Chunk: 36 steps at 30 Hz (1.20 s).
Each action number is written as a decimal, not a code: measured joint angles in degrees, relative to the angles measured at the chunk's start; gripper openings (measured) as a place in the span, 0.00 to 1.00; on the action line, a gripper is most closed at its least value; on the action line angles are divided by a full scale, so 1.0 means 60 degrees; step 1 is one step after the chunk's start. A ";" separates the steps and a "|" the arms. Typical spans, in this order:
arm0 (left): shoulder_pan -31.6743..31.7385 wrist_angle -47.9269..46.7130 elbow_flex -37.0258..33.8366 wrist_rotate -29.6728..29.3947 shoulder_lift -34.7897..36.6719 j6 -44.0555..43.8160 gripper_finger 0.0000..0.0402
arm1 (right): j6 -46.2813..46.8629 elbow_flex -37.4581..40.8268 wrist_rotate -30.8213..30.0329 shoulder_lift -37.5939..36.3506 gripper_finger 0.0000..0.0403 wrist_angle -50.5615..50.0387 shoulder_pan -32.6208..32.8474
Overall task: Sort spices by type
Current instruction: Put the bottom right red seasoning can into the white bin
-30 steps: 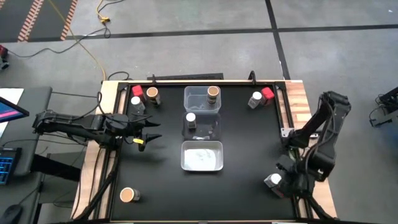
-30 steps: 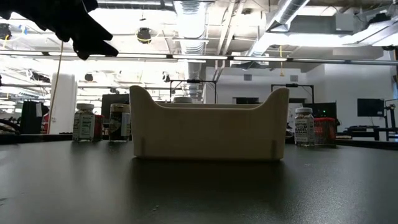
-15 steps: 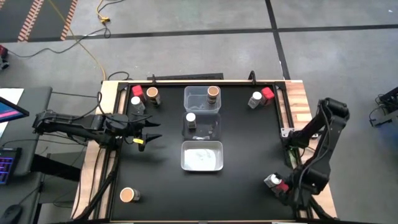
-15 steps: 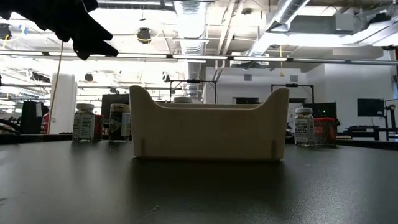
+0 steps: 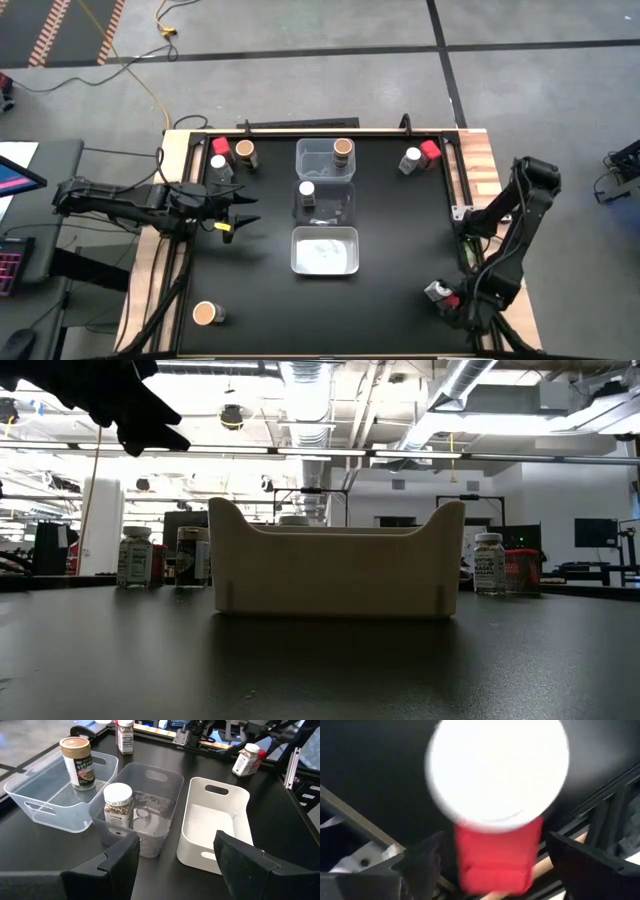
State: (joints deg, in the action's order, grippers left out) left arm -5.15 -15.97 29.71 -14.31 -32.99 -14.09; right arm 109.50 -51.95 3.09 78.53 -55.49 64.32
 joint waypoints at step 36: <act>0.0000 -0.0001 0.0000 -0.0001 0.0000 -0.0123 0.60 | 0.0283 -0.0657 0.0044 -0.0367 0.60 0.1006 0.0017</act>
State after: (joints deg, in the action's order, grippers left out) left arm -5.15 -15.97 29.71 -14.31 -32.99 -14.83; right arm 111.20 -55.89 3.36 76.34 -49.45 64.42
